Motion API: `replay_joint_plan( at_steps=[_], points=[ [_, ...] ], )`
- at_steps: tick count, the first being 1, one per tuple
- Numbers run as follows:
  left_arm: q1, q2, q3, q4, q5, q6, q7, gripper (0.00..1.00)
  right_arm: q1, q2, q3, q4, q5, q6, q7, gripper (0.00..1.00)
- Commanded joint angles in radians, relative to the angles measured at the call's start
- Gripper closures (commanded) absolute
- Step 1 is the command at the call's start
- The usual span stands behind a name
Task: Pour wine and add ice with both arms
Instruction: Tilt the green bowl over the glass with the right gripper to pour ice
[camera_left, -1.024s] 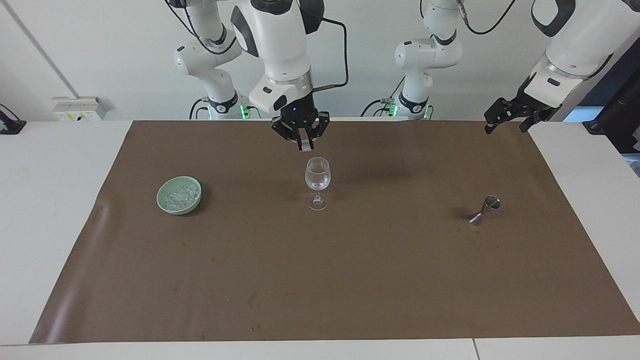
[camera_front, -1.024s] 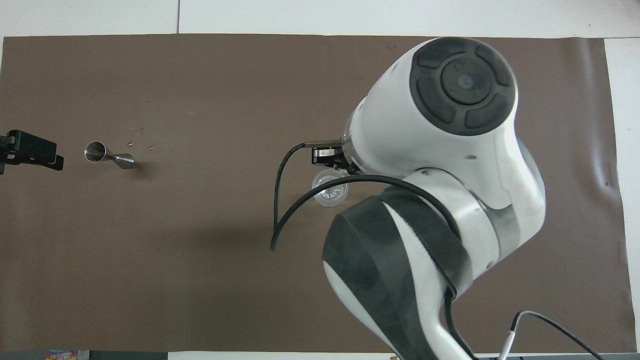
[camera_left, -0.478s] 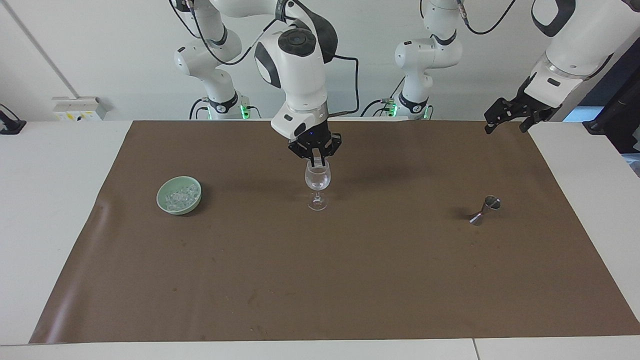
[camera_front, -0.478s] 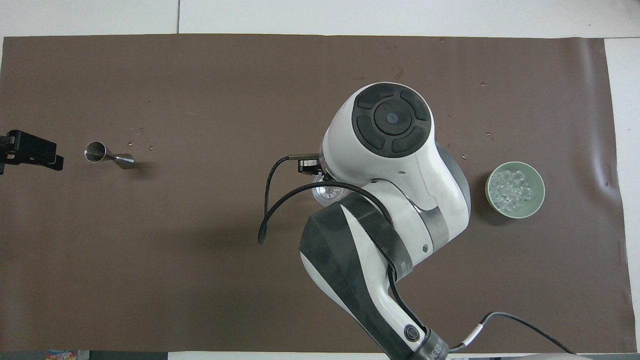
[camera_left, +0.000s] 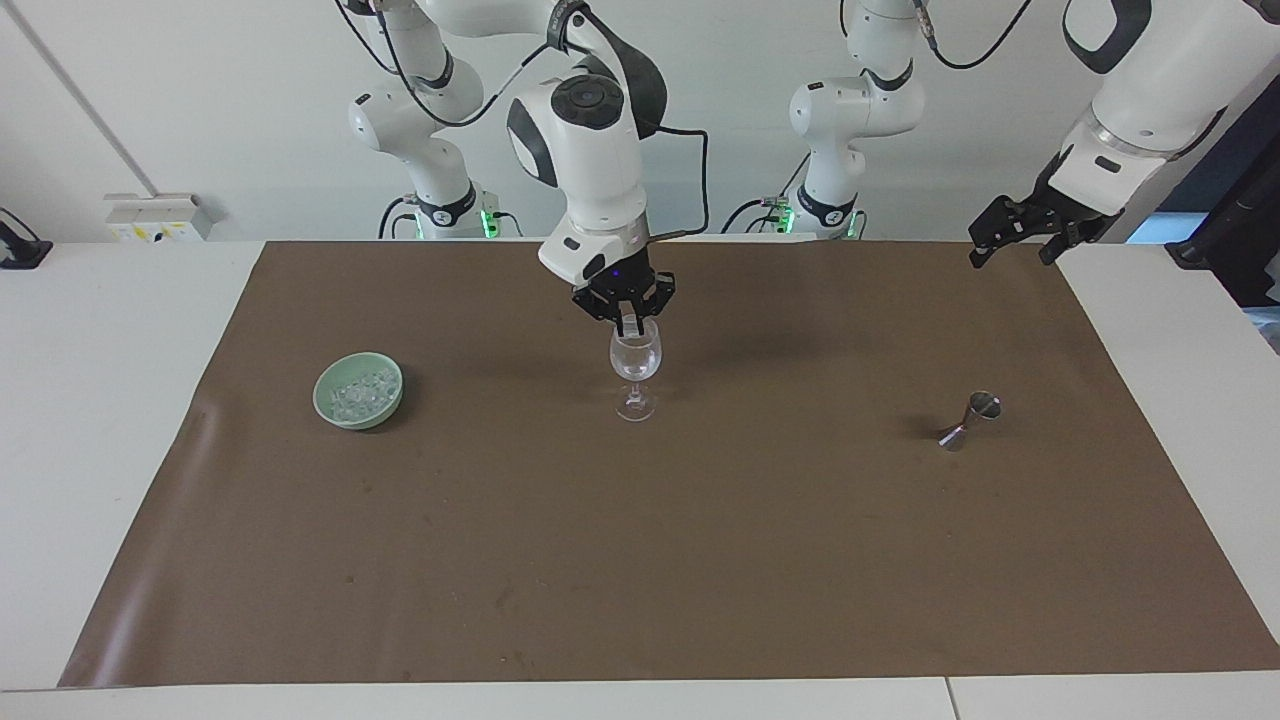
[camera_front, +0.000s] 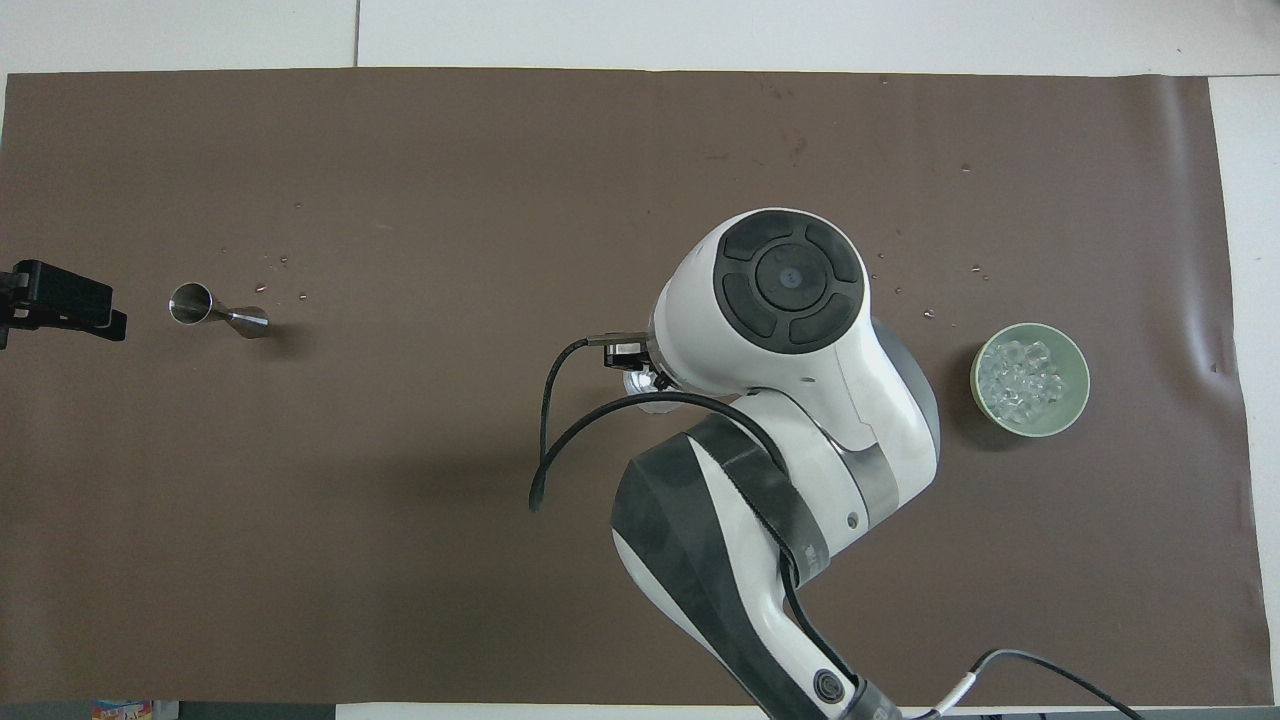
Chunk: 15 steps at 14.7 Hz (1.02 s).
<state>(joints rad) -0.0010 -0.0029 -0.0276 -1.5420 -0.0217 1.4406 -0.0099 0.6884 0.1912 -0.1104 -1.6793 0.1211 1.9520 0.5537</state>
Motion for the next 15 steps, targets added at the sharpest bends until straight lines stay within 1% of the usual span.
replay_joint_plan(
  at_steps=[1,8,9,10,15],
  points=[
    [0.009,-0.025,-0.006,-0.032,0.017,0.023,0.008,0.0,0.019,-0.027,0.003,-0.031,-0.015,0.004,-0.014,0.84],
    [0.01,-0.025,-0.006,-0.032,0.017,0.023,0.008,0.0,0.019,-0.029,0.003,-0.037,-0.017,0.004,-0.014,0.83],
    [0.009,-0.025,-0.006,-0.032,0.017,0.023,0.007,0.0,0.019,-0.03,0.003,-0.039,-0.015,0.005,-0.014,0.82],
    [0.009,-0.025,-0.006,-0.032,0.017,0.023,0.008,0.0,0.019,-0.03,0.003,-0.039,-0.015,0.005,-0.012,0.79],
    [0.009,-0.025,-0.006,-0.032,0.017,0.023,0.008,0.0,0.014,-0.03,0.002,-0.039,-0.017,0.005,-0.014,0.76]
  ],
)
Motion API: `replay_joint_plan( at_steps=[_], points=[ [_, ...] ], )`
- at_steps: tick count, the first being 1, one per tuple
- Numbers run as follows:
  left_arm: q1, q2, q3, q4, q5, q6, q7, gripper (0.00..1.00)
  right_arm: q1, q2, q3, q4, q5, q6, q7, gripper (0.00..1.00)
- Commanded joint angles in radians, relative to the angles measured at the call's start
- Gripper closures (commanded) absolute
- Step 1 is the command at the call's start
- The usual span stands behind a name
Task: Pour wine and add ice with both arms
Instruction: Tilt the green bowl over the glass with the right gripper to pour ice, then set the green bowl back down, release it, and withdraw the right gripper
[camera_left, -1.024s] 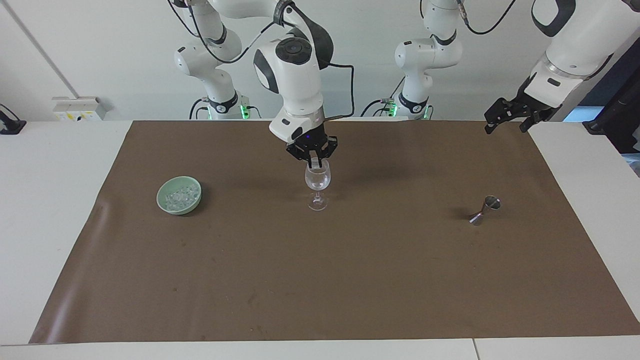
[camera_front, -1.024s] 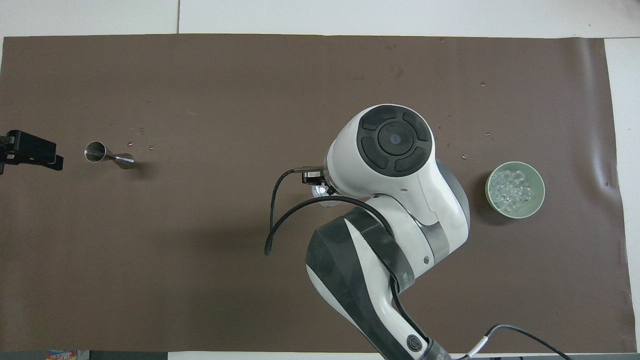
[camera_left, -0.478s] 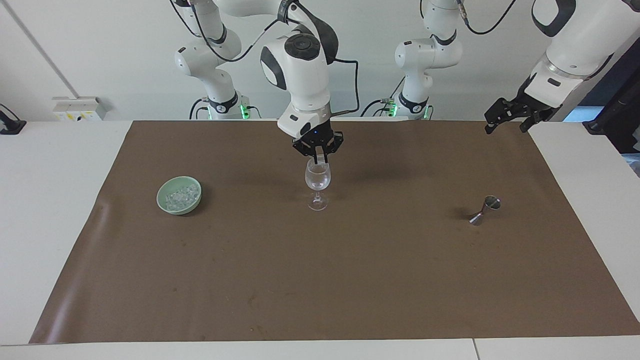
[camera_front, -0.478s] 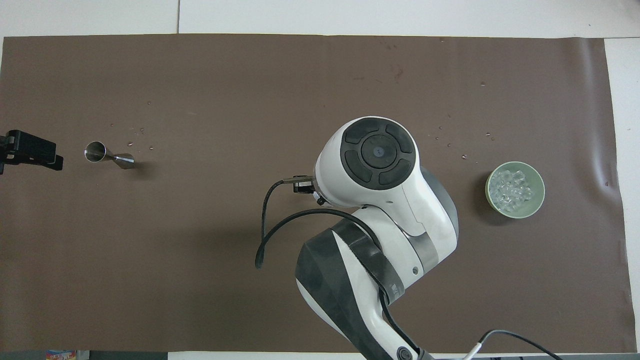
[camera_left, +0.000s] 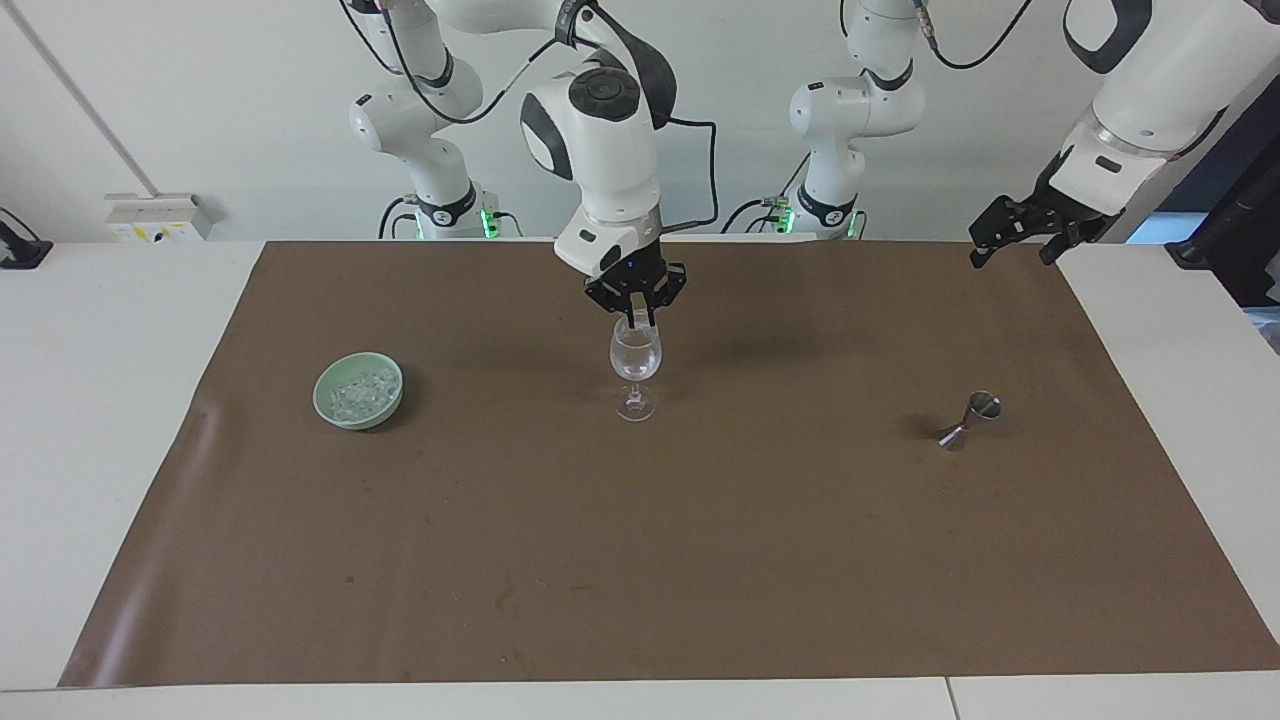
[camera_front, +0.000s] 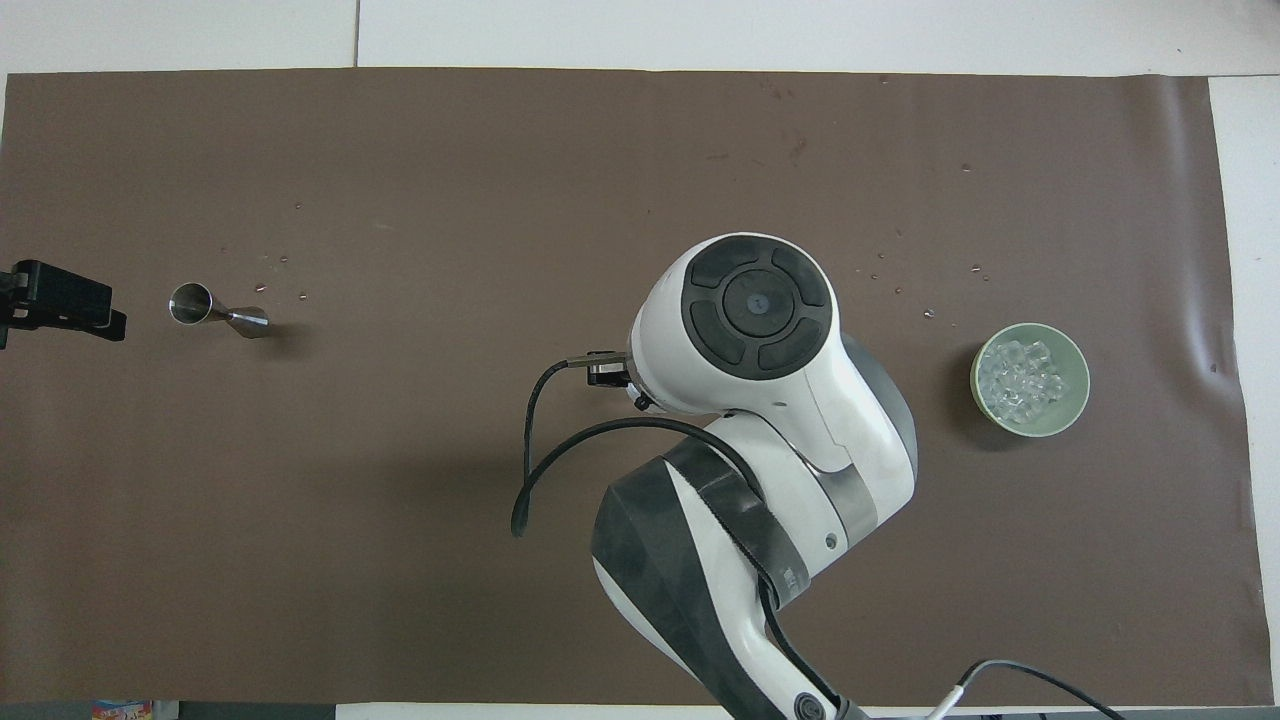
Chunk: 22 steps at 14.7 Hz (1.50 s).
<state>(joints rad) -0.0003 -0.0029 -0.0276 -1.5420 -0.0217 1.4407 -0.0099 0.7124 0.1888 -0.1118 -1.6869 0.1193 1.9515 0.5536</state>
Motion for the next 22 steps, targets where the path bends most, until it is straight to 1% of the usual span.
replay_joint_plan(
  at_steps=[1,3,5,6,7,8,11,12,15,17,18,21,22],
  points=[
    [0.008,-0.025,-0.006,-0.03,0.017,0.023,0.007,0.0,-0.013,-0.028,0.003,-0.031,-0.017,0.006,-0.014,0.76],
    [0.008,-0.025,-0.006,-0.032,0.017,0.023,0.007,0.0,-0.011,-0.028,0.003,-0.033,-0.017,0.006,-0.014,0.75],
    [0.008,-0.026,-0.006,-0.032,0.017,0.023,0.007,0.0,-0.011,-0.028,0.003,-0.033,-0.017,0.006,-0.014,0.66],
    [0.008,-0.025,-0.006,-0.032,0.017,0.023,0.007,0.0,-0.011,-0.028,0.003,-0.031,-0.017,0.006,-0.014,0.6],
    [0.008,-0.025,-0.006,-0.032,0.017,0.023,0.007,0.0,-0.011,-0.028,0.003,-0.031,-0.015,0.006,-0.014,0.49],
    [0.008,-0.025,-0.006,-0.032,0.017,0.023,0.007,0.0,-0.011,-0.028,0.003,-0.031,-0.015,0.004,-0.014,0.48],
    [0.008,-0.025,-0.006,-0.032,0.017,0.023,0.007,0.0,-0.013,-0.025,0.003,-0.022,-0.017,-0.002,-0.015,0.47],
    [0.008,-0.025,-0.006,-0.032,0.017,0.023,0.007,0.0,-0.017,-0.022,0.001,-0.01,-0.017,-0.02,-0.015,0.47],
    [0.008,-0.026,-0.006,-0.032,0.017,0.023,0.007,0.0,-0.021,-0.011,0.001,0.053,-0.099,-0.087,-0.017,0.47],
    [0.008,-0.025,-0.006,-0.032,0.017,0.023,0.007,0.0,-0.057,-0.02,-0.003,0.067,-0.116,-0.114,-0.035,0.47],
    [0.008,-0.025,-0.006,-0.032,0.017,0.023,0.007,0.0,-0.079,-0.026,-0.003,0.076,-0.116,-0.135,-0.073,0.47],
    [0.008,-0.026,-0.006,-0.032,0.017,0.023,0.007,0.0,-0.145,-0.046,-0.005,0.128,-0.104,-0.219,-0.121,0.47],
    [0.008,-0.026,-0.006,-0.032,0.017,0.023,0.007,0.0,-0.168,-0.064,-0.005,0.134,-0.101,-0.244,-0.148,0.47]
  ],
)
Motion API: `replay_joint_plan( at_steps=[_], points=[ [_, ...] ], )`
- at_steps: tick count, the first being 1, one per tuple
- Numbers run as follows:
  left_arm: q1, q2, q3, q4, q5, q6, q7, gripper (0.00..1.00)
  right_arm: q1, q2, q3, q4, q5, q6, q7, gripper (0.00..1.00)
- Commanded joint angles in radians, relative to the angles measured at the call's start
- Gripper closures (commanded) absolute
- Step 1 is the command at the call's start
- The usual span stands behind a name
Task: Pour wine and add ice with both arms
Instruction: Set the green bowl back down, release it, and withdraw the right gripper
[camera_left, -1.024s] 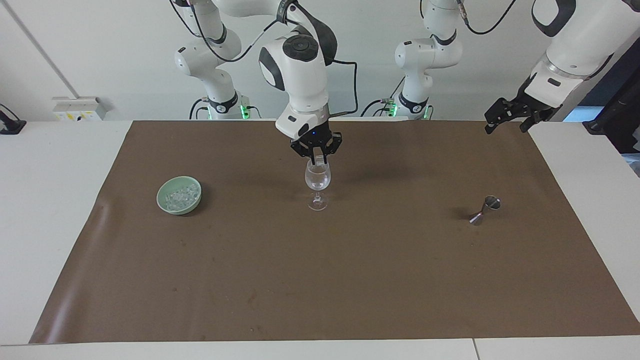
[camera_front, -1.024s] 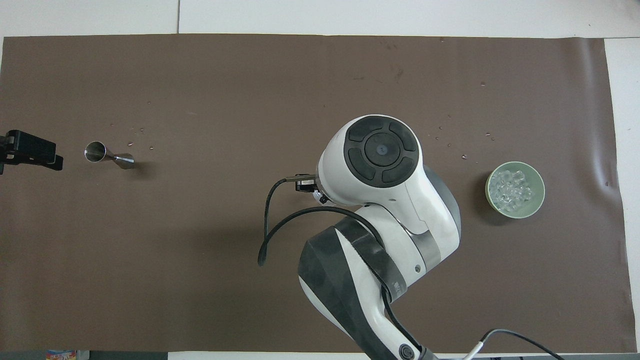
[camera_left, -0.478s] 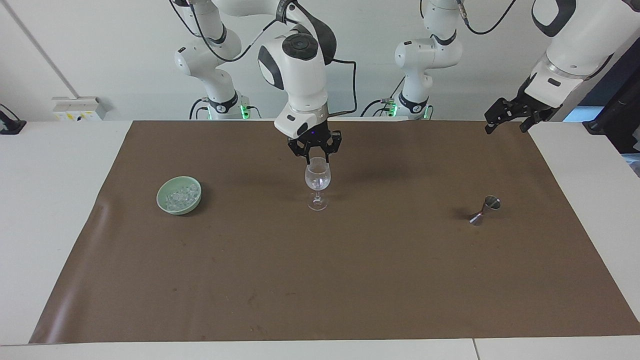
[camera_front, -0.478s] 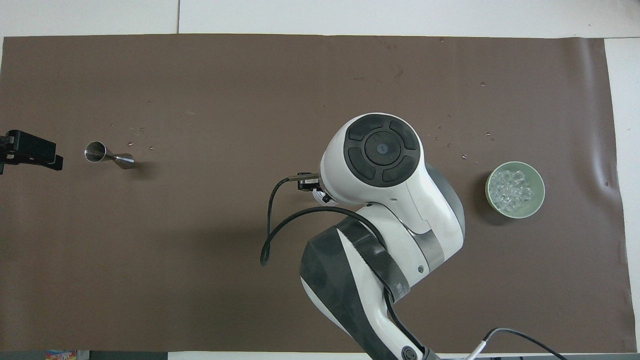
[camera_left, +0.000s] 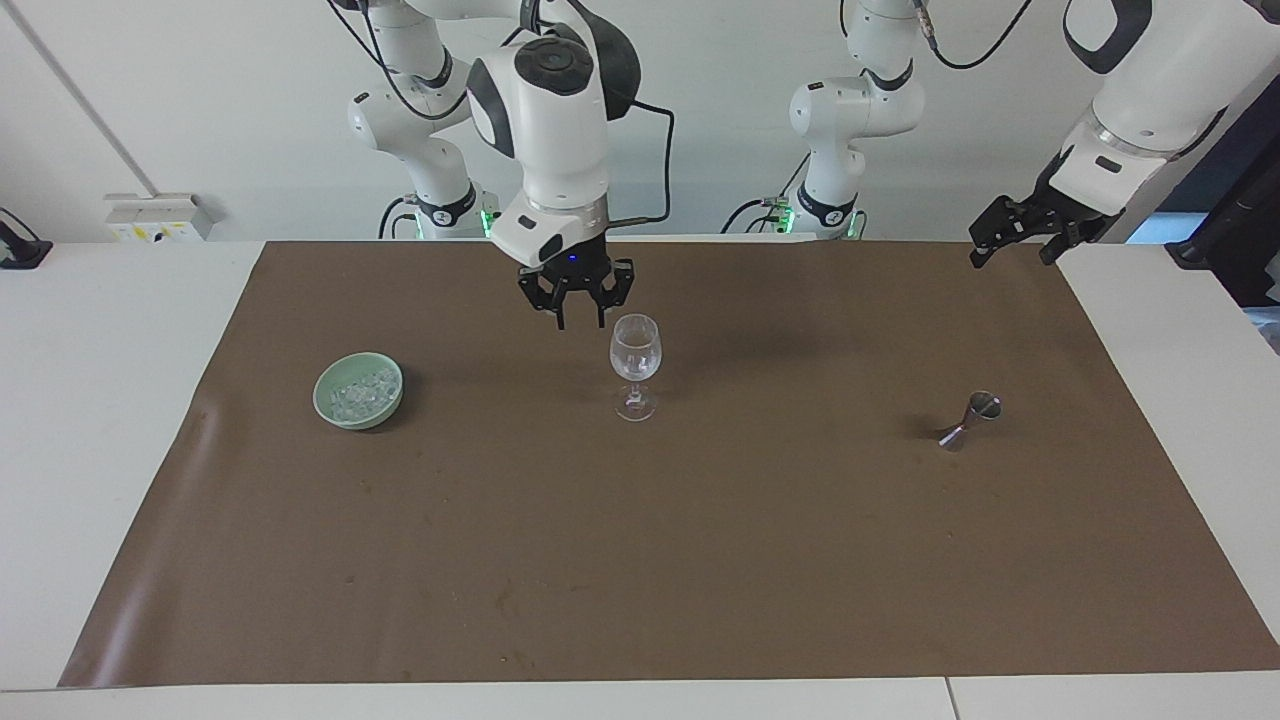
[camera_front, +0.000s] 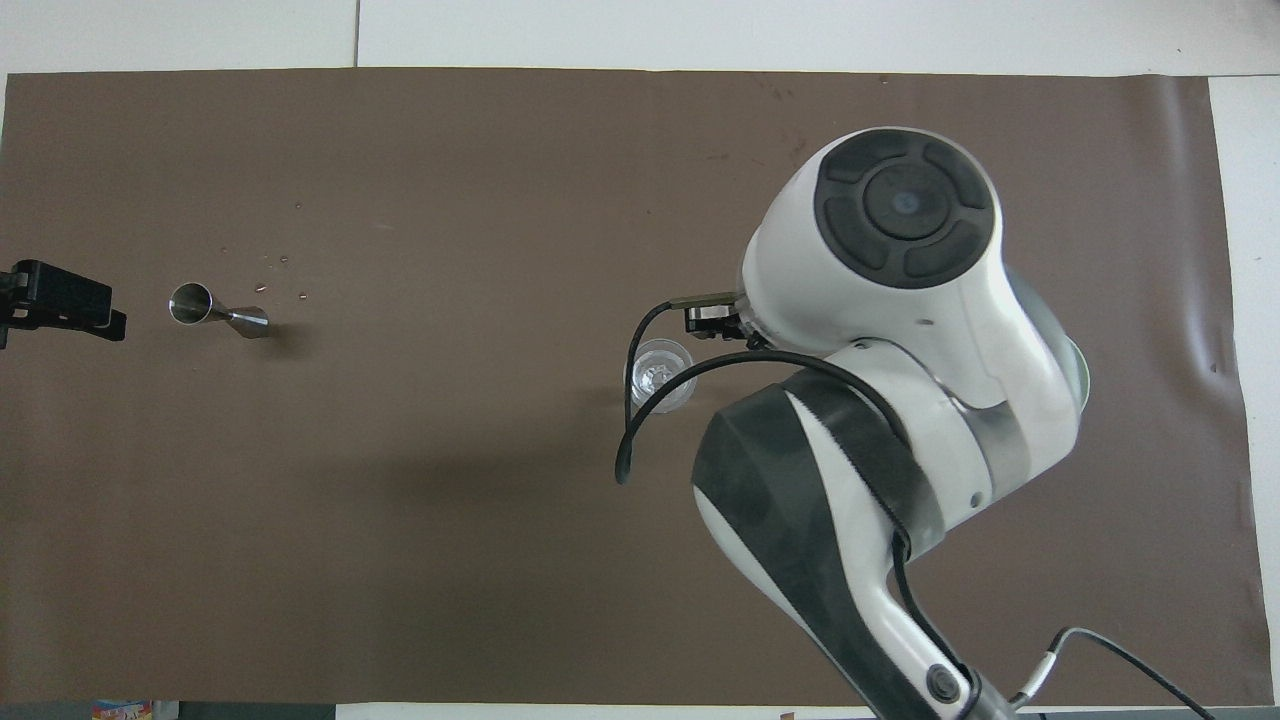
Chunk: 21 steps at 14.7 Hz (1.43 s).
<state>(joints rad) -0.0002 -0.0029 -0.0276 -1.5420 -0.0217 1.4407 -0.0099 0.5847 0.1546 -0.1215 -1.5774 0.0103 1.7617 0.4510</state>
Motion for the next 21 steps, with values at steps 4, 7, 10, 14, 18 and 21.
replay_joint_plan(
  at_steps=[4,7,10,14,18,21],
  points=[
    [0.008,-0.026,-0.006,-0.032,0.017,0.023,0.007,0.0,-0.193,-0.112,0.002,0.042,0.011,-0.201,-0.268,0.44],
    [0.008,-0.025,-0.006,-0.032,0.017,0.023,0.007,0.0,-0.308,-0.145,0.0,0.069,0.007,-0.29,-0.405,0.18],
    [0.008,-0.025,-0.006,-0.032,0.017,0.023,0.007,0.0,-0.327,-0.13,0.002,0.148,-0.071,-0.335,-0.437,0.0],
    [0.008,-0.025,-0.006,-0.032,0.017,0.023,0.008,0.0,-0.425,-0.141,0.013,0.134,-0.07,-0.352,-0.515,0.0],
    [0.008,-0.026,-0.006,-0.032,0.017,0.023,0.007,0.0,-0.445,-0.19,0.01,0.076,-0.073,-0.306,-0.52,0.0],
    [0.008,-0.025,-0.006,-0.032,0.017,0.023,0.007,0.0,-0.457,-0.221,0.01,-0.004,-0.075,-0.283,-0.52,0.0]
  ],
)
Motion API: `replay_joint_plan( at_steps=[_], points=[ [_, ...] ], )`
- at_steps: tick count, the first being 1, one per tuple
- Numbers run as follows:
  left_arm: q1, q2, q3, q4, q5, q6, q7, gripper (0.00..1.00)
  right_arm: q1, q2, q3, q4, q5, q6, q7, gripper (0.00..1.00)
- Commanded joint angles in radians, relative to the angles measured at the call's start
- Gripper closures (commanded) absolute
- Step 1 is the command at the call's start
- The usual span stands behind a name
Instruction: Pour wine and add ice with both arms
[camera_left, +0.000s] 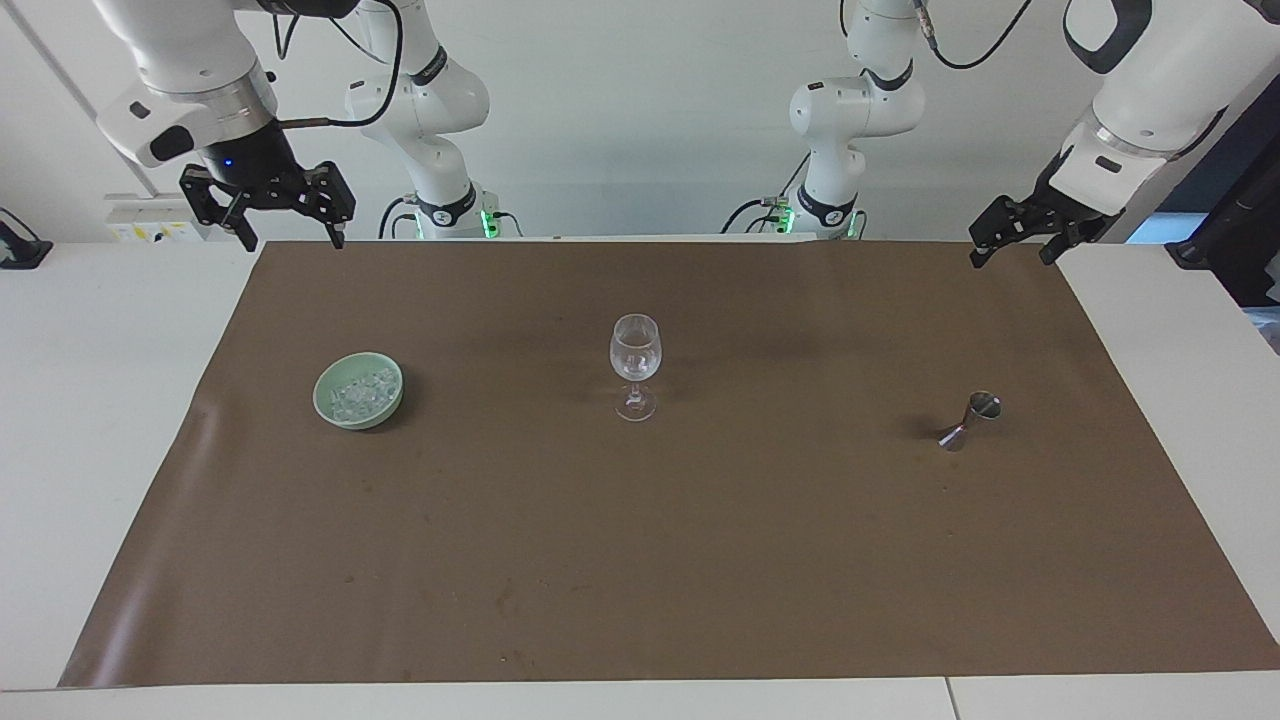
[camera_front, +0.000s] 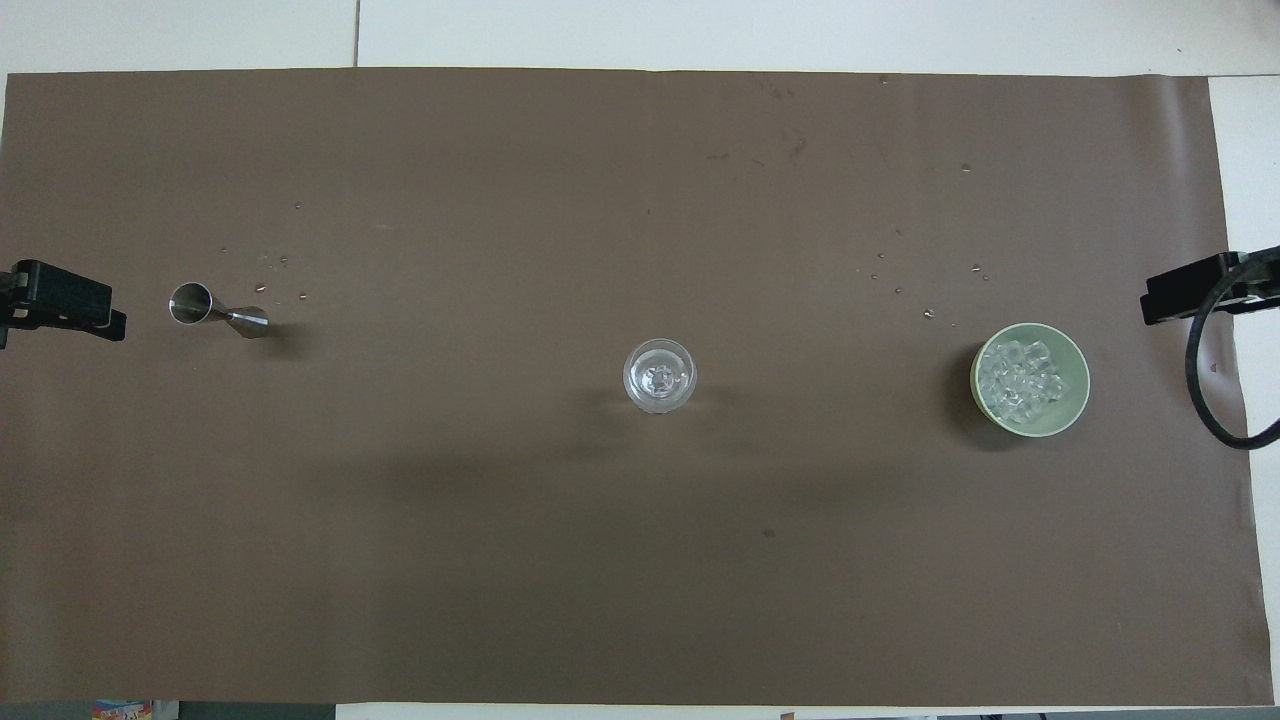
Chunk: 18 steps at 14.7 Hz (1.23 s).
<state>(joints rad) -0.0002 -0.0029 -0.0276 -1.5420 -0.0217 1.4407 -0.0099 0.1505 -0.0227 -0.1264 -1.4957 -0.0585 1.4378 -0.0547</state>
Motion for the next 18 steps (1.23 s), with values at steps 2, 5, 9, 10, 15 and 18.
replay_joint_plan(
  at_steps=[2,5,9,10,15,18],
  points=[
    [0.008,-0.025,-0.006,-0.032,0.017,0.023,0.007,0.0,-0.055,-0.037,0.016,-0.09,0.006,0.052,-0.016,0.0],
    [0.008,-0.026,-0.006,-0.032,0.017,0.023,0.007,0.0,-0.054,-0.013,0.016,-0.08,0.009,0.05,-0.016,0.0],
    [0.008,-0.025,-0.006,-0.032,0.017,0.023,0.007,0.0,-0.048,-0.008,0.016,-0.074,0.002,0.053,-0.014,0.0],
    [0.008,-0.026,-0.006,-0.032,0.017,0.023,0.007,0.0,-0.049,-0.008,0.016,-0.074,-0.004,0.055,-0.016,0.0],
    [0.008,-0.025,-0.006,-0.032,0.017,0.023,0.008,0.0,-0.085,-0.008,0.011,-0.078,0.002,0.095,-0.013,0.0],
    [0.008,-0.025,-0.006,-0.032,0.017,0.023,0.007,0.0,-0.088,-0.006,0.01,-0.066,0.006,0.067,-0.01,0.0]
  ],
)
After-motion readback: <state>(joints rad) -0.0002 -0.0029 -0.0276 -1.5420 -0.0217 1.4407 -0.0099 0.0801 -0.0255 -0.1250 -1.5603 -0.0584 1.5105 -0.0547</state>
